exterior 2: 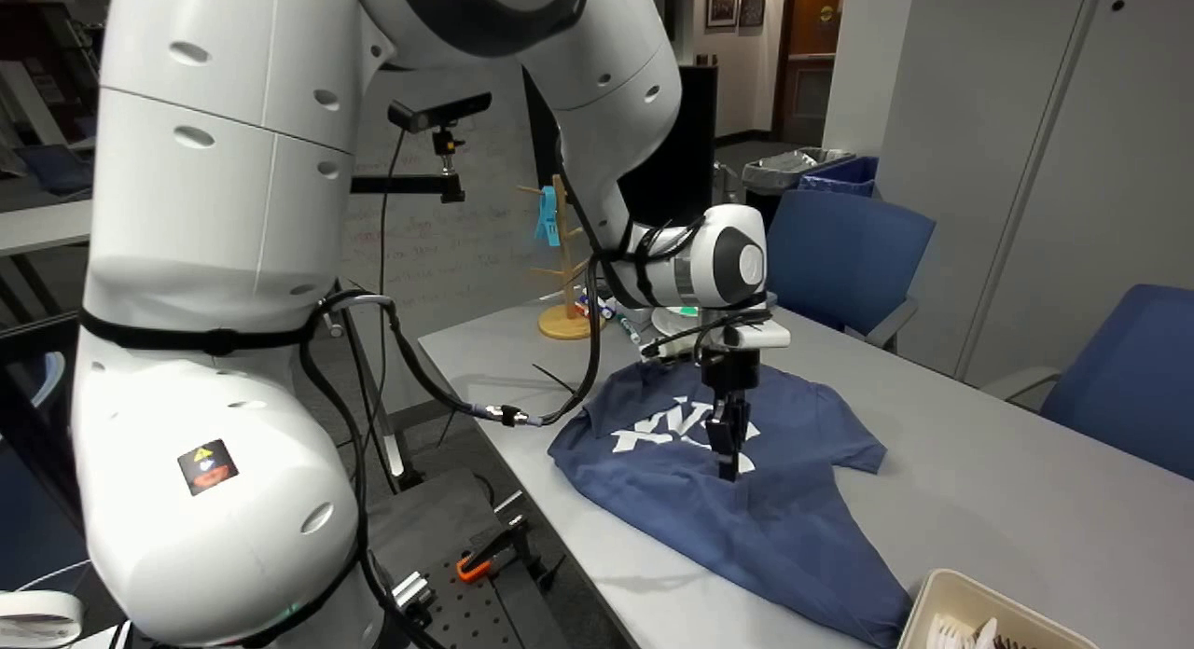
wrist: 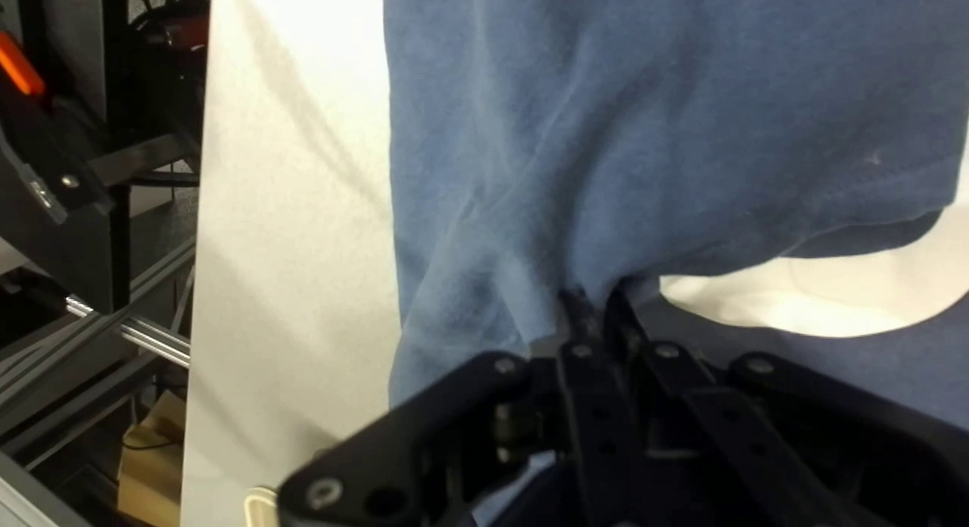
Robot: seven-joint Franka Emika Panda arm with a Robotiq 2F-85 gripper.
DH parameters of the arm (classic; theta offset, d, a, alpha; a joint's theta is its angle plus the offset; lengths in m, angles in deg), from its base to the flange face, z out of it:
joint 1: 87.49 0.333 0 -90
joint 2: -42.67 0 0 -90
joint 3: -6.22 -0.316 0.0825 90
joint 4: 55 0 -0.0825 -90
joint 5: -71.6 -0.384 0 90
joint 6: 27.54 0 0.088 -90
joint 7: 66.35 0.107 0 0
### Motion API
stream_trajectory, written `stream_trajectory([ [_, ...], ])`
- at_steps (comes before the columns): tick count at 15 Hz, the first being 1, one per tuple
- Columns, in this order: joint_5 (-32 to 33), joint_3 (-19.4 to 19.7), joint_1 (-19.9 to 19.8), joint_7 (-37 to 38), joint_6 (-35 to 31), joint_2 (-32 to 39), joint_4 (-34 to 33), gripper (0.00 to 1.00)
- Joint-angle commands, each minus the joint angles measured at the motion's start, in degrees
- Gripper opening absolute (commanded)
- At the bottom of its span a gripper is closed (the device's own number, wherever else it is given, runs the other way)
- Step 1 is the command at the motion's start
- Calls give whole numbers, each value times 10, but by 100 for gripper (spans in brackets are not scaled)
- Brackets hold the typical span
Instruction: Unfold the shirt
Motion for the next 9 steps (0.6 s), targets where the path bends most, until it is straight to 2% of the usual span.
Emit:
stream_trajectory([
  [1,0,-9,-11,-7,-12,-21,20,0],
  [9,-57,-24,-24,-18,7,-25,23,1],
])
